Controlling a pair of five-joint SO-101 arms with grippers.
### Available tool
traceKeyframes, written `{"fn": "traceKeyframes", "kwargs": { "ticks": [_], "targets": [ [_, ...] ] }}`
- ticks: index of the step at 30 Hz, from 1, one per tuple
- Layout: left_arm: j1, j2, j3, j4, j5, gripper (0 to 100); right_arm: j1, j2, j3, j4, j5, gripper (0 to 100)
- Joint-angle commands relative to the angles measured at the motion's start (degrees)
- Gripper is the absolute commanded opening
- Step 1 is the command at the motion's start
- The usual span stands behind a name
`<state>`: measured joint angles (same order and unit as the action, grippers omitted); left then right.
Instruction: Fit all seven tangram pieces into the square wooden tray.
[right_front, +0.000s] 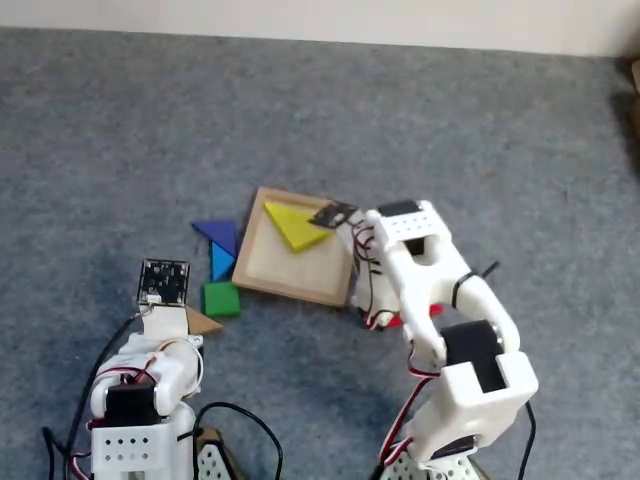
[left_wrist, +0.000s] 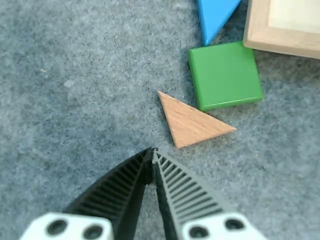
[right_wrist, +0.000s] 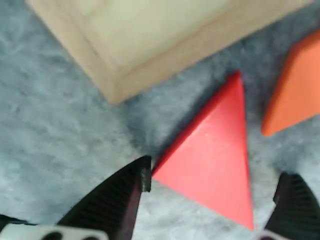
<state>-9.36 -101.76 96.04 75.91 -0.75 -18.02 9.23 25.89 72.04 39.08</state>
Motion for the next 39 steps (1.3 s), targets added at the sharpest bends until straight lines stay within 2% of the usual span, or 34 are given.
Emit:
{"fn": "traceKeyframes", "kwargs": {
  "ticks": [1, 8, 11, 19, 31, 37, 39],
  "targets": [
    [1.2, -2.6, 1.2, 0.4, -0.2, 1, 2.3, -0.9, 0.7, -3.6, 3.3, 36.8],
    [1.2, -2.6, 1.2, 0.4, -0.2, 1, 4.3, -0.9, 0.9, -3.0, 4.9, 36.8],
    [1.2, -2.6, 1.2, 0.4, -0.2, 1, 3.4, -1.0, 0.8, 0.8, 5.1, 36.8],
    [1.2, -2.6, 1.2, 0.4, -0.2, 1, 2.6, -0.9, 0.8, 2.4, 14.9, 36.8],
    [1.2, -2.6, 1.2, 0.4, -0.2, 1, 2.5, -0.8, 0.9, 2.2, 15.1, 36.8],
    [1.2, -2.6, 1.2, 0.4, -0.2, 1, 2.5, -0.9, 6.7, -7.2, 14.9, 36.5],
    [1.2, -2.6, 1.2, 0.4, -0.2, 1, 2.6, -0.9, 8.1, -8.6, 15.0, 32.8]
  ]
}}
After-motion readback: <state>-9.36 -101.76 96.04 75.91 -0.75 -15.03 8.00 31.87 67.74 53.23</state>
